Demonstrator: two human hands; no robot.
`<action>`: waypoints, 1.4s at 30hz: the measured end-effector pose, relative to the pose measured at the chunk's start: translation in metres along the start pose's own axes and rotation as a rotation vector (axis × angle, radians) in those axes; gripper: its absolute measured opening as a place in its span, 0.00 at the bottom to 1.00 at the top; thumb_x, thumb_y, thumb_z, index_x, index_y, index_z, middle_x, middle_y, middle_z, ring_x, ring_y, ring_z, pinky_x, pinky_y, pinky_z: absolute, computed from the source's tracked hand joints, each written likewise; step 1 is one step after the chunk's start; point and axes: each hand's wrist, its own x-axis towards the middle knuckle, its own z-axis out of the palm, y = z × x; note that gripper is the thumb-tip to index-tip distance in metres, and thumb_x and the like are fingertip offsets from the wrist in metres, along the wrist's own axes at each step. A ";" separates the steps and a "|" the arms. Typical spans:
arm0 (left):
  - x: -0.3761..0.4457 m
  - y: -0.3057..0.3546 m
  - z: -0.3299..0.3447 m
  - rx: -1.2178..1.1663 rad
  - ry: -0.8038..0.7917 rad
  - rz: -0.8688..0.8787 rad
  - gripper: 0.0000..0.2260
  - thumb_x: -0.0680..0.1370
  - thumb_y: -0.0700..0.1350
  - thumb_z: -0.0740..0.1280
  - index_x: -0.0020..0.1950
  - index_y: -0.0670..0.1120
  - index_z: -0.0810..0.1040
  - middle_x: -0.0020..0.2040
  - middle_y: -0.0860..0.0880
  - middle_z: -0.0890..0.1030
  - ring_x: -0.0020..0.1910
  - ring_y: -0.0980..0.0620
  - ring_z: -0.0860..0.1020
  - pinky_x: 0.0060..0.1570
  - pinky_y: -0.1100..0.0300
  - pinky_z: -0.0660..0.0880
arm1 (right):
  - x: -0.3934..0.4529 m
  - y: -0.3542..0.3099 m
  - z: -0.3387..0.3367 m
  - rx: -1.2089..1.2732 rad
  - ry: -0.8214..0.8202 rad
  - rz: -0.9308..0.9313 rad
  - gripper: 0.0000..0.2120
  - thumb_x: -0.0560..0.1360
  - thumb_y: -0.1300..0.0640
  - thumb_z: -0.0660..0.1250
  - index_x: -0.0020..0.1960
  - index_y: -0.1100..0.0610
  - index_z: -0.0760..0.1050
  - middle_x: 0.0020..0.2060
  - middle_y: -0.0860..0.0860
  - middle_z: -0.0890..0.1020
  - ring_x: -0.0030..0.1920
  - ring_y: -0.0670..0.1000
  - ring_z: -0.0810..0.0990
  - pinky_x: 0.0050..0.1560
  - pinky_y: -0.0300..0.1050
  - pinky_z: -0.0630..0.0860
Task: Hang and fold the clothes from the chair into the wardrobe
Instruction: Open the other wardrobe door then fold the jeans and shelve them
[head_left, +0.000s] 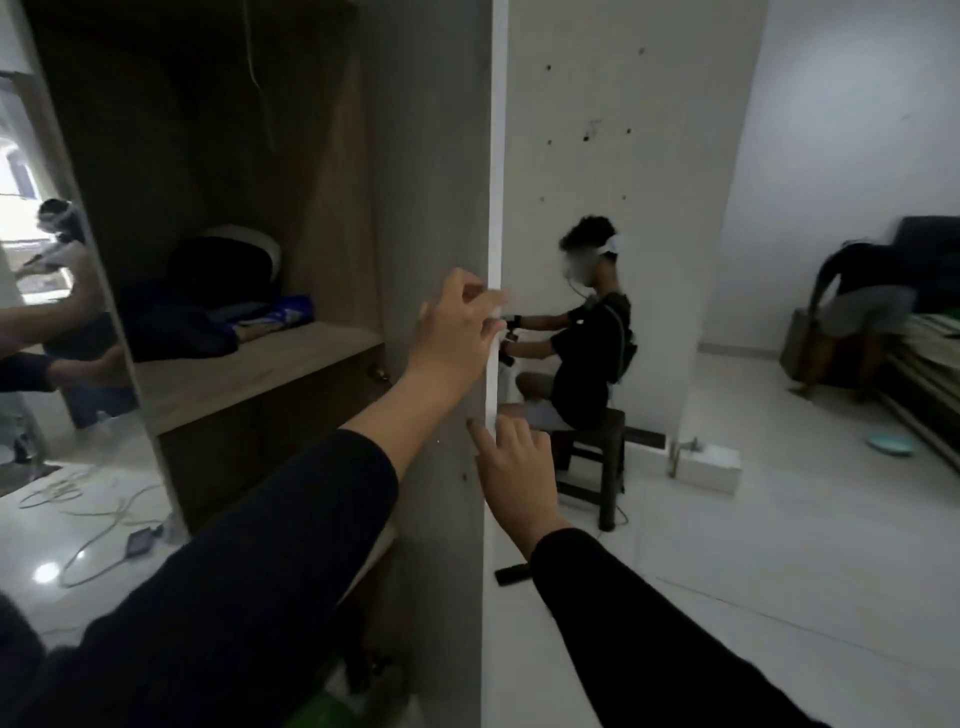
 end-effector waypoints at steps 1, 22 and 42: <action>0.005 0.005 0.010 0.044 -0.007 0.023 0.14 0.78 0.46 0.66 0.63 0.49 0.77 0.61 0.45 0.72 0.57 0.46 0.74 0.57 0.51 0.70 | 0.003 0.012 0.000 0.011 -0.028 0.027 0.24 0.60 0.57 0.76 0.56 0.52 0.79 0.43 0.53 0.79 0.41 0.55 0.78 0.35 0.47 0.71; 0.116 0.059 0.198 0.441 -0.144 0.079 0.21 0.80 0.53 0.58 0.72 0.60 0.61 0.76 0.47 0.55 0.74 0.46 0.55 0.67 0.38 0.55 | 0.088 0.226 0.072 0.251 -0.471 0.101 0.38 0.76 0.54 0.63 0.77 0.44 0.44 0.74 0.56 0.57 0.70 0.57 0.65 0.67 0.56 0.64; 0.177 0.022 0.258 0.537 -0.219 0.170 0.30 0.80 0.45 0.56 0.77 0.60 0.45 0.78 0.50 0.49 0.77 0.51 0.51 0.68 0.35 0.53 | 0.157 0.247 0.119 -0.228 -0.295 -0.215 0.32 0.79 0.51 0.55 0.78 0.59 0.47 0.78 0.55 0.47 0.77 0.55 0.42 0.72 0.64 0.38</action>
